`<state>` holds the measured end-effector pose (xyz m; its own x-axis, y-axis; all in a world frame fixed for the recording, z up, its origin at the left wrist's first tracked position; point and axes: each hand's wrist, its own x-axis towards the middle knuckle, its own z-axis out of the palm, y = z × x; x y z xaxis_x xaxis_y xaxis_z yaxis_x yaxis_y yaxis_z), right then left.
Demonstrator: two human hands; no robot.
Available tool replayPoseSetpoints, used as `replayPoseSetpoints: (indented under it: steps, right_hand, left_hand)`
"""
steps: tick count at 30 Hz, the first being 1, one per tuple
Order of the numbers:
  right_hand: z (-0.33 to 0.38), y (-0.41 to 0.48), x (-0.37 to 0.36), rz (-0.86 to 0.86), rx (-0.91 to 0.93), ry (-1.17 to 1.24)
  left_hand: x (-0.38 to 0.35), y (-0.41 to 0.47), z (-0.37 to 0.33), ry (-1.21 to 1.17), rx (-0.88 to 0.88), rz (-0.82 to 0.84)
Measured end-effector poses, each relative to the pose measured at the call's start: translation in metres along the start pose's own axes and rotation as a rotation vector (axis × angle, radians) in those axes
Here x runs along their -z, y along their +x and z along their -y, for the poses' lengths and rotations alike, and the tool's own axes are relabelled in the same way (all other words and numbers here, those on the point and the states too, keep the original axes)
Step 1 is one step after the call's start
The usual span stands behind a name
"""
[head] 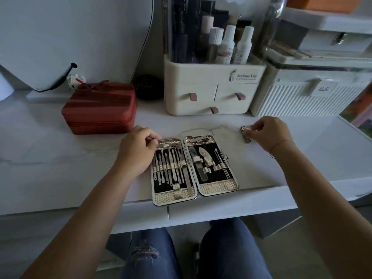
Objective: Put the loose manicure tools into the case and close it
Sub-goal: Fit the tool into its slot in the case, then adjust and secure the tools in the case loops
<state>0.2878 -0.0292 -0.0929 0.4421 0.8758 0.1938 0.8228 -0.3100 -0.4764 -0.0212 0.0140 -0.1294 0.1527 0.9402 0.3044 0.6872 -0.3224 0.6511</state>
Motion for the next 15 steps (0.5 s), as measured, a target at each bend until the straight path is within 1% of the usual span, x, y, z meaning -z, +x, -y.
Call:
replayPoseSetpoints:
  steps: [3,8,12,15]
  right_hand:
    - [0.005,-0.001,-0.003,0.031,-0.016,-0.089]
    - [0.013,0.002,-0.002,0.108,-0.038,-0.125]
    - [0.017,0.001,0.0,0.144,0.0,-0.098]
    - [0.018,-0.004,-0.003,0.146,0.045,-0.055]
  left_hand:
    - [-0.001,-0.001,-0.001,-0.019,0.033,-0.014]
    - [-0.002,0.005,-0.007,-0.027,0.068,0.001]
    - [-0.004,0.014,-0.012,0.002,0.069,0.013]
    - [-0.007,0.018,-0.013,0.015,0.081,-0.013]
